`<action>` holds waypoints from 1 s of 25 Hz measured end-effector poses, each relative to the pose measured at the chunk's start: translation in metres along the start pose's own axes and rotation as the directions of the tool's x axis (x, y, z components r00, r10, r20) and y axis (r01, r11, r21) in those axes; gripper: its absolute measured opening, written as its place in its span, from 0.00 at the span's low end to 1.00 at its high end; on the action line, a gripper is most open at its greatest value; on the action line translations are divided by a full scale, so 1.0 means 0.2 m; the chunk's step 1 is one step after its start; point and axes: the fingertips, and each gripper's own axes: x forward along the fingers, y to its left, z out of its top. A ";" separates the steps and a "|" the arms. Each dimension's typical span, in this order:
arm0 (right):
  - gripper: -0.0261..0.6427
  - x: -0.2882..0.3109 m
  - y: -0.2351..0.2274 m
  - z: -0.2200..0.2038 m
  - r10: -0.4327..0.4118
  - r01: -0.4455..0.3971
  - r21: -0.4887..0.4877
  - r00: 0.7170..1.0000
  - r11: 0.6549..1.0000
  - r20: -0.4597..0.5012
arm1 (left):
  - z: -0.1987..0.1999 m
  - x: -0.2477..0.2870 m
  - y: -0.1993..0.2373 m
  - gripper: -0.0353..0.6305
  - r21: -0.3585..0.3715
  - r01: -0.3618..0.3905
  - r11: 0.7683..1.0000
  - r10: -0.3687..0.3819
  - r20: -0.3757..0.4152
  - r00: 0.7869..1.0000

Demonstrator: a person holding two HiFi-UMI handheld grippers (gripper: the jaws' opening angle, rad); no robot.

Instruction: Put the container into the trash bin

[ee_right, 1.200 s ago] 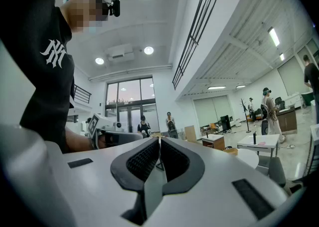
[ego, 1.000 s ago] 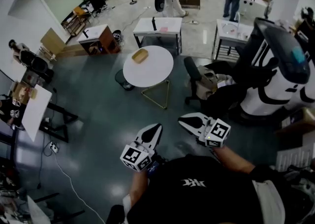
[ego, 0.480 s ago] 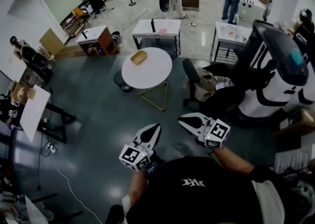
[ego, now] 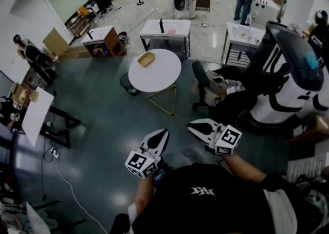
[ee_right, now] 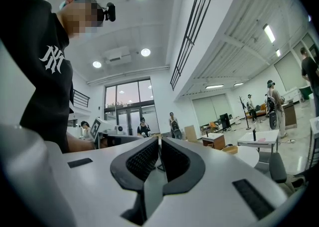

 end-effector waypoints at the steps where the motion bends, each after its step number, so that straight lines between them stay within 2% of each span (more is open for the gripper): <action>1: 0.10 0.00 0.00 0.00 0.002 -0.002 0.002 1.000 1.000 0.000 | 0.00 0.00 0.00 0.06 0.002 -0.002 1.000 0.002 -0.003 1.000; 6: 0.10 -0.01 -0.01 0.00 0.007 -0.007 0.008 1.000 1.000 0.002 | -0.02 0.01 0.00 0.06 0.013 0.005 1.000 -0.005 0.009 1.000; 14: 0.10 -0.08 -0.05 -0.01 0.019 -0.019 0.022 1.000 1.000 0.006 | -0.03 0.05 -0.02 0.06 0.014 -0.026 1.000 0.026 -0.003 1.000; 17: 0.10 -0.10 -0.08 0.02 0.020 -0.020 0.006 1.000 1.000 0.013 | 0.00 0.06 0.02 0.06 0.045 -0.040 0.998 0.039 0.017 0.999; 21: 0.10 -0.12 -0.10 0.04 0.025 -0.026 0.005 0.999 1.000 0.025 | 0.09 0.03 0.07 0.06 0.061 -0.099 0.993 0.098 0.023 0.995; 25: 0.10 -0.13 -0.12 -0.01 0.031 -0.031 0.029 0.999 0.999 0.008 | 0.09 -0.02 0.12 0.06 0.057 -0.146 0.988 0.145 0.022 0.989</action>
